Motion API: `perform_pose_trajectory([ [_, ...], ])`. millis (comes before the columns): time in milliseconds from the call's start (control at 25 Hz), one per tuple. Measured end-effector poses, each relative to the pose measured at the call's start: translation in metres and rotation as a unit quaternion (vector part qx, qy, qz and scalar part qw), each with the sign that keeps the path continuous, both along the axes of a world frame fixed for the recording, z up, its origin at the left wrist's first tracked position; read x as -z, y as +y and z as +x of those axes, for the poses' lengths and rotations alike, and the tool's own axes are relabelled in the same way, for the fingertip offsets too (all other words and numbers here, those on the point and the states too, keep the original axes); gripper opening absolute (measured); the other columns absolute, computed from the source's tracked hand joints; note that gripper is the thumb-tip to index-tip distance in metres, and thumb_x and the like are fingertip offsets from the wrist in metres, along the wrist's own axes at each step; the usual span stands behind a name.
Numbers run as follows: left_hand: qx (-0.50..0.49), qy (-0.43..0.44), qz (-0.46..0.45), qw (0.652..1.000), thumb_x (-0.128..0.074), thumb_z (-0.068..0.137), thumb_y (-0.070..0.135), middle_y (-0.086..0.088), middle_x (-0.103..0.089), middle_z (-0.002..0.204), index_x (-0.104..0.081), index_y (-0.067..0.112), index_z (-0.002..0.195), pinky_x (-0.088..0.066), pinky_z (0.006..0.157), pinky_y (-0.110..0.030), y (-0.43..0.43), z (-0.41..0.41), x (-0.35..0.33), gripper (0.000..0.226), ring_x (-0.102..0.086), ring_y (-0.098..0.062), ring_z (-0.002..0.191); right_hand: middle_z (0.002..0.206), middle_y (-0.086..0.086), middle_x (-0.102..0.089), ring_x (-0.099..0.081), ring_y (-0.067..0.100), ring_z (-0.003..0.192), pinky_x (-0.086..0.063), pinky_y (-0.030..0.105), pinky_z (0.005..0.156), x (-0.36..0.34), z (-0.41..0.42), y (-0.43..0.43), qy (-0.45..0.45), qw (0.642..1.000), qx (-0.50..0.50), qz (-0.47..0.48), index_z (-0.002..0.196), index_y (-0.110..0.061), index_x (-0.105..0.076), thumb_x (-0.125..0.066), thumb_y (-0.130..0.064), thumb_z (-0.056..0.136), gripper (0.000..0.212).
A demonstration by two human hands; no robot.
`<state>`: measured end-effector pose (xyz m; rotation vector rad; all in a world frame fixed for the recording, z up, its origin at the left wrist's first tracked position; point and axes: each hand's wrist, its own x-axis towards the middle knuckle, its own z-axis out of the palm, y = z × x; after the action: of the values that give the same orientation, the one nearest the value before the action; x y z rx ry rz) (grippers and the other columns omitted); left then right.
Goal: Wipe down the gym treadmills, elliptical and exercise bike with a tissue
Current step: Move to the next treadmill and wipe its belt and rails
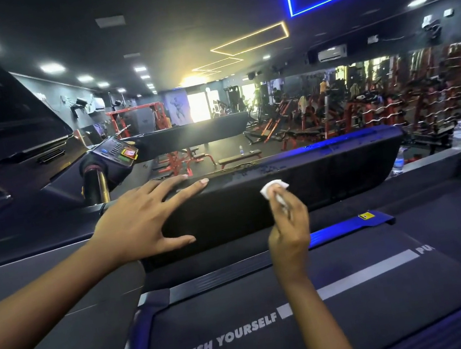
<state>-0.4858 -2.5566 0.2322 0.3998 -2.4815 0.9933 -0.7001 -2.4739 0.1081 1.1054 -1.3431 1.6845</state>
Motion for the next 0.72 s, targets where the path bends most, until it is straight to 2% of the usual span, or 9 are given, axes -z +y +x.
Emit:
perform_pose_trajectory([
  [120,-0.004,0.004,-0.007,1.000,-0.041,0.077,0.072,-0.007,-0.056,0.131,-0.025,0.029,0.148,-0.054,0.079,-0.036,0.002,-0.001,0.000,0.085,-0.063,-0.026,0.101,0.113,0.017,-0.058,-0.054,0.024,0.104,-0.039,0.015,0.098,-0.002,-0.026,0.007,-0.066,0.998,0.018,-0.009,0.115,0.003,-0.062,-0.049,0.019,0.079,0.042],
  [200,-0.006,0.002,-0.005,1.000,-0.041,0.077,0.073,-0.007,-0.055,0.132,-0.025,0.029,0.148,-0.054,0.080,-0.036,0.001,-0.001,0.001,0.085,-0.063,-0.027,0.101,0.115,0.014,-0.056,-0.055,0.026,0.103,-0.041,0.020,0.097,-0.010,-0.010,0.008,-0.071,0.997,0.010,-0.019,0.114,0.001,-0.063,-0.047,0.019,0.080,0.041],
  [280,-0.007,0.003,0.003,1.000,-0.041,0.077,0.073,-0.007,-0.054,0.134,-0.024,0.030,0.149,-0.055,0.080,-0.037,0.001,-0.001,0.001,0.086,-0.063,-0.028,0.101,0.117,0.008,-0.050,-0.053,0.025,0.105,-0.041,0.024,0.098,-0.016,0.026,0.006,0.042,0.999,-0.027,-0.001,0.113,0.003,-0.064,-0.040,0.011,0.089,0.035],
  [320,-0.006,0.003,0.007,1.000,-0.041,0.077,0.073,-0.007,-0.053,0.135,-0.023,0.030,0.149,-0.055,0.081,-0.038,0.001,-0.001,0.001,0.086,-0.063,-0.028,0.102,0.118,0.008,-0.050,-0.052,0.024,0.108,-0.040,0.021,0.099,-0.018,0.043,0.004,0.105,0.993,-0.051,0.018,0.114,0.004,-0.064,-0.036,0.005,0.093,0.035],
  [400,-0.006,0.002,0.010,1.000,-0.042,0.076,0.073,-0.006,-0.053,0.135,-0.022,0.031,0.149,-0.055,0.081,-0.038,0.000,-0.001,0.002,0.087,-0.062,-0.027,0.105,0.119,0.010,-0.054,-0.052,0.023,0.110,-0.037,0.015,0.101,-0.025,0.054,0.001,0.156,0.984,-0.070,0.048,0.117,0.004,-0.062,-0.029,0.000,0.097,0.038],
  [480,-0.010,0.001,0.011,1.000,-0.042,0.077,0.073,-0.006,-0.052,0.136,-0.021,0.031,0.150,-0.055,0.083,-0.038,0.000,-0.001,0.003,0.087,-0.061,-0.027,0.107,0.117,0.010,-0.057,-0.053,0.022,0.109,-0.040,0.017,0.099,-0.032,0.035,-0.001,0.130,0.989,-0.057,0.045,0.116,0.003,-0.063,-0.033,0.007,0.094,0.038],
  [560,-0.011,0.000,0.006,1.000,-0.042,0.077,0.073,-0.007,-0.053,0.135,-0.022,0.029,0.149,-0.055,0.082,-0.037,0.000,-0.001,0.003,0.087,-0.061,-0.026,0.106,0.114,0.010,-0.060,-0.052,0.022,0.106,-0.042,0.023,0.097,-0.040,0.004,0.005,0.083,0.996,-0.023,0.030,0.113,0.003,-0.065,-0.042,0.017,0.080,0.043],
  [720,-0.015,0.000,-0.001,1.000,-0.042,0.077,0.073,-0.008,-0.054,0.133,-0.026,0.029,0.148,-0.055,0.080,-0.036,0.002,-0.001,0.002,0.086,-0.062,-0.026,0.105,0.104,0.011,-0.067,-0.053,0.019,0.099,-0.040,0.021,0.093,-0.070,-0.020,0.021,0.073,0.995,0.004,0.073,0.105,-0.001,-0.069,-0.044,0.011,0.074,0.041],
])
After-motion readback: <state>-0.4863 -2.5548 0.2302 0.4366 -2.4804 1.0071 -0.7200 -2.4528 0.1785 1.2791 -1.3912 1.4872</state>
